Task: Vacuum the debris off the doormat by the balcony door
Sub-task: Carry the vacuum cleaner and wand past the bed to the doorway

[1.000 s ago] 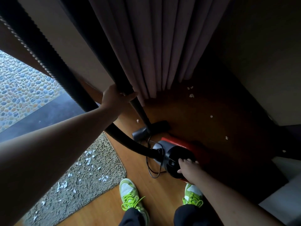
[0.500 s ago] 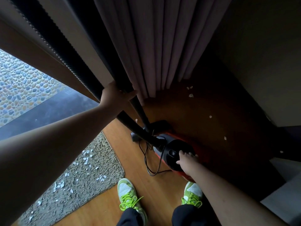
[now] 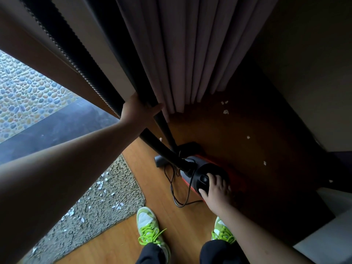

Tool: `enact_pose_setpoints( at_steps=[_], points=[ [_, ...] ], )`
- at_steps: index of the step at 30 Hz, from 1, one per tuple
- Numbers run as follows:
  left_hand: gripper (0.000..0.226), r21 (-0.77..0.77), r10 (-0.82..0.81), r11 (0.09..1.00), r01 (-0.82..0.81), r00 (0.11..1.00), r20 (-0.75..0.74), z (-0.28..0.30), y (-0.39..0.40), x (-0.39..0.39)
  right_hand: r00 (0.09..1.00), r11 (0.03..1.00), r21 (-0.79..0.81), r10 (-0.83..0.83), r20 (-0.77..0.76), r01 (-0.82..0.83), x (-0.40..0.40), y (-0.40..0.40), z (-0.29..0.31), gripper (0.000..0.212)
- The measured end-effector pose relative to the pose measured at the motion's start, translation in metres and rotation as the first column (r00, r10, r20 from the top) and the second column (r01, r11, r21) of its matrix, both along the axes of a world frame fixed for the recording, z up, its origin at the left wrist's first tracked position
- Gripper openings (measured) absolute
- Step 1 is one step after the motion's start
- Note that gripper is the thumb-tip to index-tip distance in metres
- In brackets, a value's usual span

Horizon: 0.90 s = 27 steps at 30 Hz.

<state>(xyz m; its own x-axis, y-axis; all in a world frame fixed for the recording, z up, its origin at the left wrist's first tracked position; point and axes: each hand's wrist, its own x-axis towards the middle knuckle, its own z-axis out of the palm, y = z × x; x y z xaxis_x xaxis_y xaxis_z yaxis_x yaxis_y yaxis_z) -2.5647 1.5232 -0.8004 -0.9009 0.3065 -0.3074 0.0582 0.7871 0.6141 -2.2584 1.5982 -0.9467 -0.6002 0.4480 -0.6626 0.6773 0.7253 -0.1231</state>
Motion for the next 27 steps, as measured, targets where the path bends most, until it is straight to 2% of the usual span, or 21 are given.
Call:
enact_pose_setpoints(
  at_steps=[2,4,7,9,10,14,17,19,22,24,27],
  points=[
    [0.052,0.010,0.008,1.000,-0.008,1.000,0.024,0.000,0.000,-0.001,0.990,0.998,0.037,0.049,-0.129,-0.045,-0.004,-0.004,-0.001,0.068],
    [0.053,0.023,0.020,1.000,-0.021,0.999,0.049,0.000,0.000,-0.001,0.943,0.989,0.079,0.140,-0.301,-0.121,-0.011,-0.012,0.002,0.058],
    [0.055,0.073,0.056,0.995,-0.064,0.993,0.100,0.000,0.000,0.001,0.886,0.974,-0.046,0.182,-0.426,-0.222,-0.024,-0.034,0.009,0.039],
    [0.059,0.122,0.099,0.986,-0.118,0.983,0.152,0.000,-0.001,0.004,0.923,0.968,-0.207,0.056,-0.380,-0.144,-0.030,-0.047,0.011,0.026],
    [0.061,0.143,0.113,0.980,-0.139,0.978,0.173,0.000,-0.002,0.005,0.944,0.966,-0.254,-0.041,-0.327,-0.047,-0.034,-0.051,0.011,0.027],
    [0.047,0.114,0.075,0.989,-0.097,0.980,0.183,-0.001,-0.005,0.013,0.930,0.939,-0.268,-0.280,-0.239,0.214,-0.050,-0.050,0.003,0.035],
    [0.041,0.025,0.006,1.000,-0.011,0.985,0.170,-0.005,-0.015,0.027,0.899,0.891,-0.261,-0.415,-0.141,0.371,-0.063,-0.041,0.000,0.040],
    [0.049,0.012,-0.061,0.998,0.059,0.989,0.138,-0.011,-0.026,0.041,0.914,0.920,-0.189,-0.374,-0.155,0.344,-0.066,-0.034,-0.004,0.044],
    [0.050,0.049,-0.130,0.991,0.127,0.989,0.067,-0.018,-0.043,0.062,0.985,0.990,-0.014,-0.140,-0.104,0.139,-0.070,-0.021,-0.014,0.056],
    [0.046,0.031,-0.160,0.987,0.159,0.987,0.025,-0.028,-0.054,0.070,1.000,1.000,-0.010,-0.027,-0.001,0.027,-0.075,-0.012,-0.022,0.063],
    [0.045,-0.080,-0.254,0.963,0.256,0.966,0.039,-0.046,-0.068,0.082,0.976,0.992,-0.103,0.098,0.192,-0.079,-0.085,-0.003,-0.035,0.071]
  ],
)
